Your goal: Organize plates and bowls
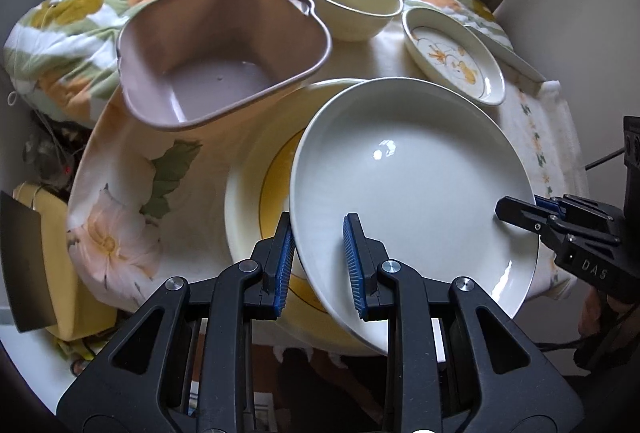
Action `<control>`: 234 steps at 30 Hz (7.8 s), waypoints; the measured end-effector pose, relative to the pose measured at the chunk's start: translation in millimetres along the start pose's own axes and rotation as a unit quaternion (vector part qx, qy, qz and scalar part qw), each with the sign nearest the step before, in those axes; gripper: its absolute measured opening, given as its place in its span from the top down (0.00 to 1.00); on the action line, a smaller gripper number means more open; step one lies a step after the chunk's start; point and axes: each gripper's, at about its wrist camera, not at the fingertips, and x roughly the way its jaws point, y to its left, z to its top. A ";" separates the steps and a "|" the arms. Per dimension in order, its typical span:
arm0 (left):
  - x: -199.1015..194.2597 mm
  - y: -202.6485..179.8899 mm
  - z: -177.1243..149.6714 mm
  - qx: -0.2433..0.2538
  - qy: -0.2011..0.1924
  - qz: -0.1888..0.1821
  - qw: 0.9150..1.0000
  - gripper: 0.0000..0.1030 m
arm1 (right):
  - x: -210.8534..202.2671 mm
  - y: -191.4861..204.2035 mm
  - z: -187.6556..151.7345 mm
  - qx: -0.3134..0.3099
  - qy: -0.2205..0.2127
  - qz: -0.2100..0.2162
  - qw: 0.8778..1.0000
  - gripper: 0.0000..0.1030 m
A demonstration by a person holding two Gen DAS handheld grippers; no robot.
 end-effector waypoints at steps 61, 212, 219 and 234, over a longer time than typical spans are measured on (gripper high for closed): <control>28.9 -44.0 -11.2 0.180 -0.032 0.242 0.953 0.77 | 18.6 29.6 1.8 -0.040 -0.011 -0.081 0.996 0.83; 29.9 -50.0 0.8 0.247 -0.023 0.212 0.945 0.80 | 5.3 -1.6 8.4 0.046 -0.002 -0.036 0.998 0.87; 28.2 -46.1 1.7 0.243 -0.027 0.219 0.945 0.80 | 12.6 8.1 5.3 0.031 -0.002 -0.061 0.998 0.87; 30.8 -49.2 5.7 0.215 -0.020 0.234 0.948 0.79 | 9.9 0.0 1.9 0.052 -0.007 -0.034 0.998 0.87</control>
